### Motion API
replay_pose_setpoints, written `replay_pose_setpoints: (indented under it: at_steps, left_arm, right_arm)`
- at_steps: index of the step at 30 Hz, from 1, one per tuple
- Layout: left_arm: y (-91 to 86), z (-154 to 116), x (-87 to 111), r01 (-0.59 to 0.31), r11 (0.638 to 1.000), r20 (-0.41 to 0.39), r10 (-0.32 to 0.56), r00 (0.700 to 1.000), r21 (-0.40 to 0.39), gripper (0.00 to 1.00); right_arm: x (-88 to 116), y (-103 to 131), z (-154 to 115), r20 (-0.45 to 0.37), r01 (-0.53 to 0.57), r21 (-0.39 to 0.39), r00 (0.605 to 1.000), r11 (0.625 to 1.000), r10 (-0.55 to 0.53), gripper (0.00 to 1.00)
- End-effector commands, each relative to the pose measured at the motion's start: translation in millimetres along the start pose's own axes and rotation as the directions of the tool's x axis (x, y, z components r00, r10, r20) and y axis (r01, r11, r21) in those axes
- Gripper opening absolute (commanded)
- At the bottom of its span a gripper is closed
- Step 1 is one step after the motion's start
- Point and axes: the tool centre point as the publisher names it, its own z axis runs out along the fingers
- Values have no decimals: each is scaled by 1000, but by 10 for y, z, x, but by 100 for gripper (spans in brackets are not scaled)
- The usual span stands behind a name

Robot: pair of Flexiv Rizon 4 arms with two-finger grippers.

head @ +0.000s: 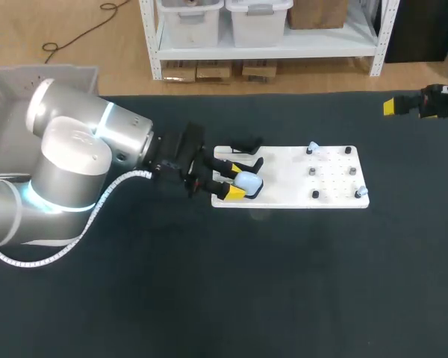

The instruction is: Pick up each earbud case from the left stands, insert the matching earbuds, close the lid, and place the case in the box.

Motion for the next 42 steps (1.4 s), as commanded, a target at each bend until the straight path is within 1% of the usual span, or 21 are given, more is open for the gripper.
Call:
replay_pose_setpoints:
  at_steps: [1,14,23,26,27,30,32,33,34,39,42]
  left_arm:
    - [20,13,23,-2,1000,9,2,1000,-1,47]
    - [35,29,21,0,1000,20,0,1000,2,46]
    - [10,47,21,-5,1000,20,4,1000,18,45]
    - [8,48,21,-5,1000,21,4,1000,19,38]
    - [8,48,21,-4,1000,22,4,1000,20,31]
    - [8,44,16,-3,1000,24,3,1000,20,25]
    - [7,41,12,-2,1000,25,2,1000,19,15]
    - [5,38,11,-2,1000,25,2,1000,20,4]
    - [2,35,10,-2,1000,26,1,1000,20,0]
    - [-34,7,7,1,1000,28,-2,1000,24,0]
    - [-62,-60,-44,-2,1000,44,1,999,23,0]
  right_arm:
    - [0,-2,-2,0,0,-1,1000,1000,0,100]
    - [0,-2,-2,0,0,-1,1000,1000,0,100]
    - [0,-2,-2,0,0,-1,1000,1000,0,100]
    - [0,-2,-2,0,0,-1,1000,1000,0,100]
    - [0,-2,-2,0,0,-1,1000,1000,0,100]
    - [0,-2,-2,0,0,-1,1000,1000,0,100]
    - [0,-2,-2,0,0,-1,1000,1000,0,100]
    - [0,-2,-2,0,0,-1,1000,1000,0,100]
    - [0,-2,-2,0,0,-1,1000,1000,0,100]
    - [0,-2,-2,0,0,-1,1000,1000,0,100]
    - [0,-2,-2,0,0,-1,1000,1000,0,100]
